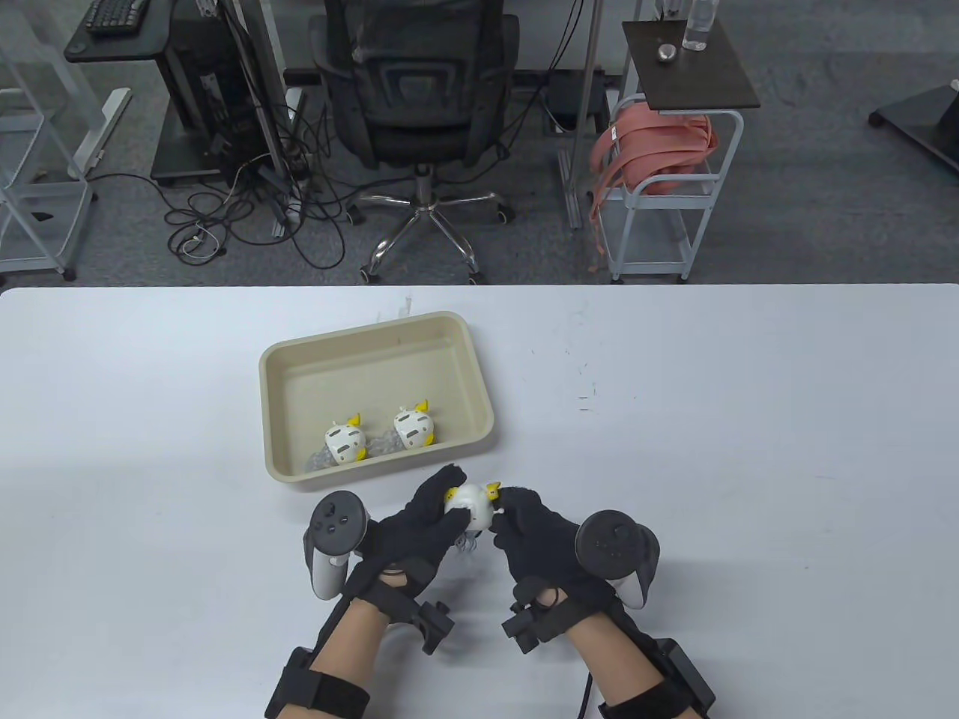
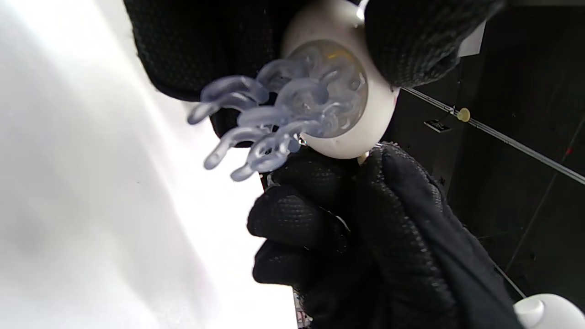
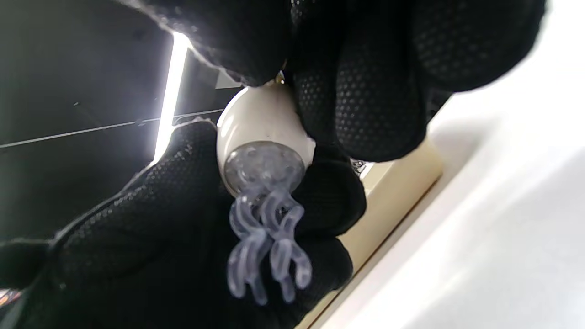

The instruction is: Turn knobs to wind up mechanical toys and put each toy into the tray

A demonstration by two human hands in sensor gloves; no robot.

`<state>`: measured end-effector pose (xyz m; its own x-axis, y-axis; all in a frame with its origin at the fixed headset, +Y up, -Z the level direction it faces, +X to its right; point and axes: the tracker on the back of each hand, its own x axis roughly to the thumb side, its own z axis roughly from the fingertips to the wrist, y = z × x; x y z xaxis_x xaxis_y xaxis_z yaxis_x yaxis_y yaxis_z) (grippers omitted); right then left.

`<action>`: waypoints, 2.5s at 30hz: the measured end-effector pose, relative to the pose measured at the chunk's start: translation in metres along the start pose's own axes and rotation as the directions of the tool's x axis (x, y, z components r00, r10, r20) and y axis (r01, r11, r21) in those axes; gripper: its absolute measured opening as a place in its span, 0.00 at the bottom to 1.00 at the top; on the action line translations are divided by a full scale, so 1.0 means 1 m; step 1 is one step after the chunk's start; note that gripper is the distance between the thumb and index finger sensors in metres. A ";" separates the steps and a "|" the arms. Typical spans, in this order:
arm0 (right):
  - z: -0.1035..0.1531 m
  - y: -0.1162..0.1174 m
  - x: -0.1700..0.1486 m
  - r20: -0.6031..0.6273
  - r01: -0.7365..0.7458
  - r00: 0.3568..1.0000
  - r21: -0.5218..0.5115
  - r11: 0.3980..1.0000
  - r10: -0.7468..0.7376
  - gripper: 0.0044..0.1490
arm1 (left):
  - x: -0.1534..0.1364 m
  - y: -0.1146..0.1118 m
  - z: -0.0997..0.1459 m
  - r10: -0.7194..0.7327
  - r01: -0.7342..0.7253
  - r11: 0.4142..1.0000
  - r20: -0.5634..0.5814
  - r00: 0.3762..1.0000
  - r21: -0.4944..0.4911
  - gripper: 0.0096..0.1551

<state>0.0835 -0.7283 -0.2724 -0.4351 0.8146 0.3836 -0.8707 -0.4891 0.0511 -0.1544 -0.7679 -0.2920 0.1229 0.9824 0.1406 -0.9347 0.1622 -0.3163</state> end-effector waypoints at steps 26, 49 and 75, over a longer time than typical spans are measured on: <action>0.002 -0.009 -0.023 -0.224 0.193 0.953 -0.063 0.979 -0.203 0.27 | 0.009 -0.006 -0.001 -0.100 0.102 0.994 0.053 0.994 -0.037 0.41; 0.000 -0.008 -0.006 -0.040 -0.042 0.998 -0.075 0.996 0.039 0.27 | 0.002 -0.008 -0.002 -0.022 0.022 0.999 0.003 1.000 -0.042 0.42; 0.000 -0.004 -0.012 -0.103 0.091 0.990 -0.034 0.995 -0.094 0.30 | 0.002 -0.003 -0.002 -0.071 0.071 0.997 -0.007 0.997 0.002 0.41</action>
<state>0.0924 -0.7360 -0.2774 -0.3723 0.8848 0.2802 -0.9141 -0.4018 0.0542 -0.1511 -0.7665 -0.2925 0.1919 0.9690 0.1559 -0.9241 0.2319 -0.3037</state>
